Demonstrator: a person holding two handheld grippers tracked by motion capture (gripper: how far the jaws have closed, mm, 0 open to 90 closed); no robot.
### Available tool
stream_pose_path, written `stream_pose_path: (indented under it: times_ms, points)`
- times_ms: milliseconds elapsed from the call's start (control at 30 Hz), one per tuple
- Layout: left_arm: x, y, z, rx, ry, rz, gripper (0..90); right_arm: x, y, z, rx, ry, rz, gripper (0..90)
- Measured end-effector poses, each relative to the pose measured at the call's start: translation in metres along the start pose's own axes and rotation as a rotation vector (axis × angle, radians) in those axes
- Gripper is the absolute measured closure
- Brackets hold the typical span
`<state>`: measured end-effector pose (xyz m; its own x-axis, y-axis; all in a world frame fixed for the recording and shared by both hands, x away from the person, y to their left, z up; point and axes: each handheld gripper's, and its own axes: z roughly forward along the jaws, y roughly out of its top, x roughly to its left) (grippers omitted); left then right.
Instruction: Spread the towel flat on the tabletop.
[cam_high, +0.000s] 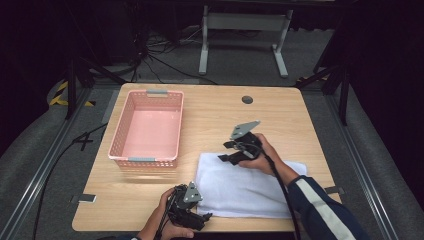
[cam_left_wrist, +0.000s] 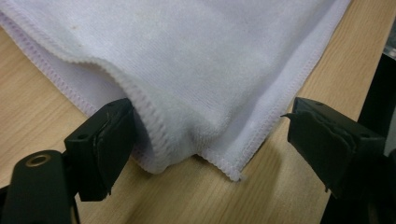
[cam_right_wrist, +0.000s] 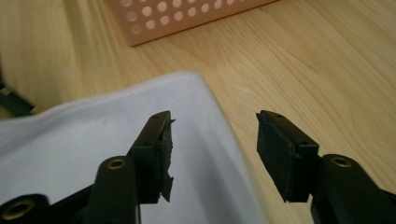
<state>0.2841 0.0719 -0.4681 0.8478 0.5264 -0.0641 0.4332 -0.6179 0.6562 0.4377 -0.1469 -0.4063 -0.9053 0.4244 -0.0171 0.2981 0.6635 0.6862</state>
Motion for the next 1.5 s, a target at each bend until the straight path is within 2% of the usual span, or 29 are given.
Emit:
stream_pose_path:
  times_ms: [67,100,133,200,267,300,333,433,467,500,533,567,600,633,700,833,933,1000,1067,1267,1400,1500]
  points:
    - [-0.001,-0.001,0.002,-0.017,-0.003,-0.010,14.9,0.002,0.008,0.020,0.021,0.026,0.004,46.5]
    - [-0.001,0.000,0.002,-0.008,0.006,0.016,14.3,0.002,0.010,0.026,0.025,0.021,0.008,46.5]
    - [-0.002,-0.001,0.003,-0.015,0.019,0.022,15.7,0.002,0.013,0.035,0.046,0.012,0.015,45.6]
    - [-0.003,-0.001,0.004,-0.018,0.024,0.022,15.2,0.002,0.016,0.045,0.066,0.031,0.016,44.5]
    - [-0.004,-0.001,0.005,-0.017,0.046,0.046,17.0,0.000,0.018,0.057,0.098,0.009,0.028,42.1]
    - [-0.004,0.000,0.004,-0.010,0.047,0.037,17.6,-0.002,0.019,0.062,0.102,0.025,0.041,41.6]
    - [-0.004,0.000,0.005,-0.015,0.052,0.037,18.4,-0.004,0.020,0.065,0.113,0.016,0.040,41.2]
    - [-0.001,0.001,0.004,-0.034,0.069,0.015,29.7,-0.005,0.022,0.077,0.160,0.040,0.048,42.3]
    - [0.001,0.002,0.004,-0.035,0.067,0.014,31.5,-0.005,0.023,0.079,0.167,0.045,0.050,47.5]
    - [0.003,0.002,0.004,-0.042,0.074,0.013,35.9,-0.006,0.025,0.080,0.167,0.079,0.044,52.3]
    - [0.003,0.002,0.004,-0.042,0.074,0.013,39.5,-0.006,0.025,0.080,0.167,0.079,0.044,52.3]
    - [0.004,0.002,0.004,-0.040,0.072,0.013,39.5,-0.007,0.027,0.080,0.177,0.089,0.034,53.3]
    - [0.006,0.003,0.003,-0.035,0.078,0.016,41.3,-0.007,0.030,0.081,0.191,0.109,0.033,63.3]
    - [0.008,0.004,0.003,-0.036,0.080,0.016,47.7,-0.007,0.032,0.083,0.197,0.128,0.023,65.7]
    - [0.012,0.004,0.002,-0.040,0.073,0.015,53.4,-0.008,0.036,0.085,0.204,0.141,0.020,72.4]
    - [0.023,0.003,-0.002,-0.031,0.086,0.002,68.0,-0.005,0.043,0.090,0.188,0.123,-0.023,81.4]
    - [0.032,0.000,-0.006,-0.028,0.081,0.002,73.2,-0.002,0.048,0.092,0.170,0.094,-0.049,83.0]
    - [0.035,-0.003,-0.008,-0.027,0.086,-0.004,73.7,0.001,0.050,0.093,0.157,0.081,-0.066,83.5]
    - [0.037,-0.004,-0.011,-0.023,0.084,-0.011,74.4,0.002,0.052,0.090,0.134,0.092,-0.063,83.8]
    - [0.037,-0.004,-0.015,0.006,0.117,0.007,74.8,0.006,0.058,0.084,0.096,0.090,-0.086,83.9]
    - [0.039,-0.003,-0.023,-0.016,0.147,0.010,74.9,0.007,0.067,0.074,0.028,0.108,-0.090,83.9]
    - [0.039,-0.001,-0.034,-0.066,0.149,0.002,75.2,0.008,0.074,0.065,-0.008,0.107,-0.100,83.9]
